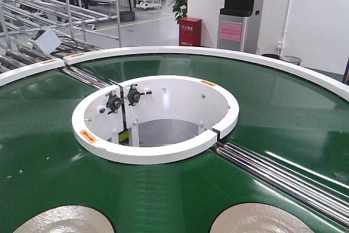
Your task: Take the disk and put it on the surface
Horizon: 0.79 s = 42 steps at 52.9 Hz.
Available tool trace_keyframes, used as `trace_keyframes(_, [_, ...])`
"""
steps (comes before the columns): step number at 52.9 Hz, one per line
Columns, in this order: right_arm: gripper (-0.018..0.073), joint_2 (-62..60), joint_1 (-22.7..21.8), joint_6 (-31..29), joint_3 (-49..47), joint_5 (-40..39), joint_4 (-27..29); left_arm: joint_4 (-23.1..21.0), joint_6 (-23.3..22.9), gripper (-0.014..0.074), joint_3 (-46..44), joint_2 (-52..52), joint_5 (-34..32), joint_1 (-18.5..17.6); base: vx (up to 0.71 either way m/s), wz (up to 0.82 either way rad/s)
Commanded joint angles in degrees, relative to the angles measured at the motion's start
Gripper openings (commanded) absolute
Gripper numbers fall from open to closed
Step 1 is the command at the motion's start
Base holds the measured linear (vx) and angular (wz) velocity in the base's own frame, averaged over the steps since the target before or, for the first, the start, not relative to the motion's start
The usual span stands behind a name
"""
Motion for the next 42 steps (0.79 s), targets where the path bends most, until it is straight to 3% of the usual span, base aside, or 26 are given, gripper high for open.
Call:
trace_keyframes(1, [0.0424, -0.4, -0.2, -0.6, -2.2, -4.2, -0.2, -0.7, -0.6, 0.0379, -1.9, -0.2, -4.4, -0.3, 0.0, 0.0])
trace_keyframes(11, [0.0729, -0.4, -0.2, -0.5, -2.2, -4.1, 0.2, -0.7, -0.6, 0.0633, -1.9, -0.2, -4.9, -0.3, 0.0, 0.0])
trace_keyframes(16, [0.0728, -0.4, -0.2, -0.5, -2.2, -4.1, 0.2, -0.7, -0.6, 0.067, -1.9, -0.2, -4.9, -0.3, 0.0, 0.0])
trace_keyframes(24, [0.0706, -0.4, -0.2, 1.4, -2.5, -1.5, 2.7, -0.7, -0.6, 0.0659, -2.0, -0.2, -0.4, -0.3, 0.0, 0.0])
trace_keyframes(36, [0.0592, 6.5, -0.2, 2.0, -14.0, 22.8, 4.5, -0.8, -0.6, 0.0617, -8.9, 5.3, 19.1, -0.3, 0.0, 0.0])
trace_keyframes(39, [0.0564, 9.9, -0.2, 1.7, -17.5, 27.1, 7.0, -2.9, -0.5, 0.0598, -12.0, 8.6, 23.9, -0.3, 0.0, 0.0])
trace_keyframes(42, [0.0546, 13.8, -0.2, 0.6, -20.6, 30.7, 11.6, -8.2, 0.7, 0.0581, -15.0, 12.3, 28.6, -0.4, 0.0, 0.0])
